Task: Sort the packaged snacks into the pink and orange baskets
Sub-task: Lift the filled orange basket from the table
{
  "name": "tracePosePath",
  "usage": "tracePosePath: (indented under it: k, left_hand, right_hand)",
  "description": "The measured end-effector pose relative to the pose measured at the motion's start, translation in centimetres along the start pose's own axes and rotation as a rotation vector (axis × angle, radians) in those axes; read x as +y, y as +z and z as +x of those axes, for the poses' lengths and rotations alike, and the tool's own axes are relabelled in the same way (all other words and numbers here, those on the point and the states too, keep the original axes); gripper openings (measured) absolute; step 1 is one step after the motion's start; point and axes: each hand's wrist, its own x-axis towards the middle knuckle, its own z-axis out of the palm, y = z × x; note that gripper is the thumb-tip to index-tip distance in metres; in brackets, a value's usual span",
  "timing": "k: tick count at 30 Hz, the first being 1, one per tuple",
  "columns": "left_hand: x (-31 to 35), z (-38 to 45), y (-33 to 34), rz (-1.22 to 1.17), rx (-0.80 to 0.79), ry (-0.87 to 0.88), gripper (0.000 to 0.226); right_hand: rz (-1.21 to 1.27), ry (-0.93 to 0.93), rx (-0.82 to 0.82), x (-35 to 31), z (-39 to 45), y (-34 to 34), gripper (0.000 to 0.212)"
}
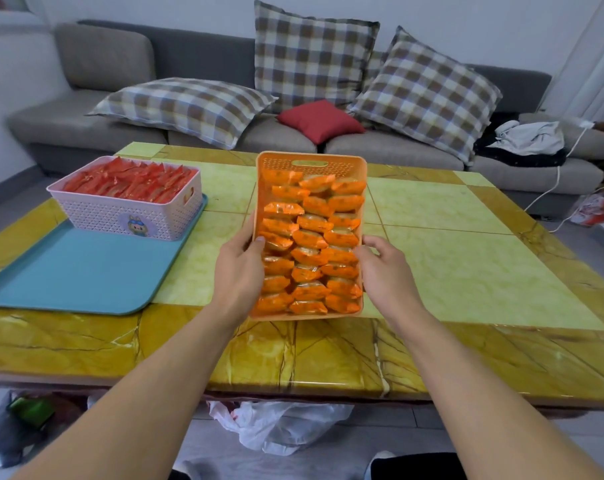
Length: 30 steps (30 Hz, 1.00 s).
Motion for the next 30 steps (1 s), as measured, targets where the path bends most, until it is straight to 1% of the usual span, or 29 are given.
tracePosePath:
  k: [2,5,8,10,11,12,14,15,16,18,19,21,22,24,27,28,30]
  left_hand:
    - [0.0,-0.2,0.0,-0.024,-0.005,0.004,0.046]
    - [0.2,-0.4,0.0,-0.044,-0.04,0.028,0.055]
    - [0.2,-0.4,-0.3,-0.063,-0.089,0.047,0.063]
    - [0.1,-0.3,-0.4,-0.063,-0.121,0.06,0.064]
    - [0.1,-0.3,-0.4,-0.054,-0.124,0.061,0.065]
    - [0.0,-0.3,-0.4,-0.047,-0.118,0.059,0.066]
    - [-0.2,-0.3,-0.5,-0.037,-0.106,0.065,0.067]
    - [-0.3,-0.5,-0.4,-0.029,-0.1,0.068,0.068]
    - [-0.3,-0.6,-0.4,-0.017,-0.09,0.072,0.069]
    - [-0.5,-1.0,-0.4,0.009,-0.078,0.097,0.071]
    - [-0.7,-1.1,-0.4,0.015,-0.07,0.11,0.072]
    - [-0.8,-1.1,-0.4,0.016,-0.062,0.119,0.075]
    - [-0.9,-1.0,-0.5,0.006,-0.066,0.115,0.076]
    - [-0.9,-0.8,-0.5,-0.03,-0.075,0.084,0.075]
    - [-1.0,-0.5,-0.6,-0.033,-0.092,0.074,0.075]
    - [-1.1,-0.4,-0.6,-0.024,-0.093,0.081,0.075]
    - [-0.9,-0.5,-0.5,-0.006,-0.103,0.1,0.072]
  right_hand:
    - [-0.033,-0.016,0.012,0.0,-0.1,0.0,0.045]
    - [-0.071,-0.05,0.01,0.3,0.1,0.0,0.043]
    - [-0.102,-0.065,-0.007,0.7,0.4,0.2,0.05]
    - [-0.142,-0.07,0.033,0.7,0.7,0.2,0.055]
    - [-0.176,-0.103,0.081,0.4,0.7,0.2,0.058]
    - [-0.24,-0.176,0.149,0.0,0.7,0.0,0.06]
    - [-0.401,-0.438,0.285,-1.6,0.5,-0.1,0.059]
    - [-0.465,-0.573,0.303,-2.6,0.5,0.0,0.058]
    - [-0.514,-0.676,0.287,-3.7,0.4,0.3,0.057]
    - [-0.615,-0.77,0.202,-5.2,0.4,1.4,0.06]
    - [-0.685,-0.766,0.142,-5.7,0.4,2.2,0.062]
    - [-0.825,-0.697,0.014,-5.6,0.4,3.6,0.064]
    - [-0.874,-0.664,-0.027,-5.3,0.4,4.3,0.065]
    - [-0.916,-0.639,-0.045,-4.6,0.5,5.0,0.067]
    - [-0.841,-0.64,-0.036,-4.6,0.7,5.0,0.065]
    - [-0.776,-0.653,-0.014,-4.6,0.7,4.8,0.063]
    - [-0.599,-0.673,0.083,-4.5,0.7,4.0,0.054]
